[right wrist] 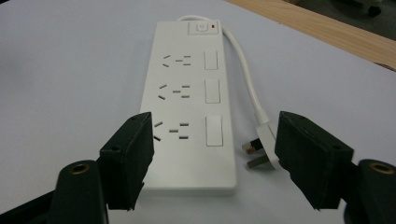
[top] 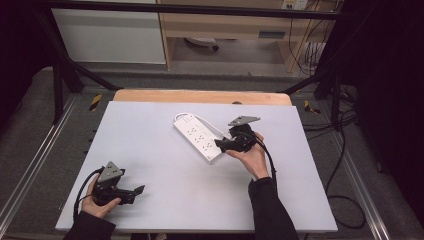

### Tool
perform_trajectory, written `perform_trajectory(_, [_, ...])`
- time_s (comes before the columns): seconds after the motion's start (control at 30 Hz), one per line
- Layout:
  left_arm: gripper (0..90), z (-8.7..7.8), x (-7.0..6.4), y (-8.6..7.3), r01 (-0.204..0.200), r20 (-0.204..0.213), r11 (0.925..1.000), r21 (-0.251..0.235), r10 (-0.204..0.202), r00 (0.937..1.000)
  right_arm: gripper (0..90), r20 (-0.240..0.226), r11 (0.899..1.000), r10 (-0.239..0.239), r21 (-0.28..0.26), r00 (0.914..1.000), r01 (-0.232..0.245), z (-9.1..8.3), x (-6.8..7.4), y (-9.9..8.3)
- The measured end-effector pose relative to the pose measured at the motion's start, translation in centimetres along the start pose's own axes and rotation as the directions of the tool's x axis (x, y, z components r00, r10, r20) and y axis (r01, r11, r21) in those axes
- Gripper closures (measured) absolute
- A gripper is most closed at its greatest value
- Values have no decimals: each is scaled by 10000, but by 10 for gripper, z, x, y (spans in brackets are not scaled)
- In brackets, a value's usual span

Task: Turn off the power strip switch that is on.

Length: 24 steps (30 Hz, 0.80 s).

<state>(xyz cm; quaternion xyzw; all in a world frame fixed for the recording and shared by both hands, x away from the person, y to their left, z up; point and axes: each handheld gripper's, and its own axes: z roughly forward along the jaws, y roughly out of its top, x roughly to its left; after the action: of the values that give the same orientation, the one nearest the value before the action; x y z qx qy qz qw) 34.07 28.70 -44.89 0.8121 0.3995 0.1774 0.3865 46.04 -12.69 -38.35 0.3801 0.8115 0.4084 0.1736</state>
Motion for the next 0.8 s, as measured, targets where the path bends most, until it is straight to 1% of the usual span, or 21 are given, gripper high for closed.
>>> perform_trajectory(0.1, [35,0,0,0,15,-8,10000,6,-15,10000,169,-100,9998,157,-121,9998,-158,-10,-3,-7])
perform_trajectory(0.13, [35,0,0,0,18,-9,10000,6,-18,10000,124,-151,9998,219,47,9996,-218,-15,-3,-12])
perform_trajectory(0.17, [35,0,0,0,20,-18,10000,8,-19,10000,124,-151,9998,219,47,9996,-218,-15,-3,-12])
perform_trajectory(0.23, [35,0,0,0,21,-17,10000,5,-21,10000,96,-178,9996,254,103,9995,-252,-20,-4,-16])
perform_trajectory(0.33, [34,0,0,0,6,-7,10000,16,-6,10000,70,-19,9990,412,199,9991,-412,-29,-6,-22])
perform_trajectory(0.57, [33,0,0,0,13,-13,10000,19,-13,10000,27,140,9985,452,317,9989,-457,-48,-8,-39])
perform_trajectory(0.6, [33,0,0,0,11,-13,10000,17,-11,10000,23,138,9990,285,354,9995,-290,-51,-8,-43])
perform_trajectory(0.63, [33,0,0,0,8,-24,10000,22,-8,10000,22,162,9989,268,374,9995,-273,-53,-8,-46])
perform_trajectory(0.73, [33,0,0,1,3,-29,10000,26,-3,10000,8,-105,9987,217,466,9997,-212,-59,-10,-57])
perform_trajectory(0.8, [32,0,-1,1,2,-30,10000,21,-2,10000,7,-267,9989,186,435,9995,-175,-62,-11,-66])
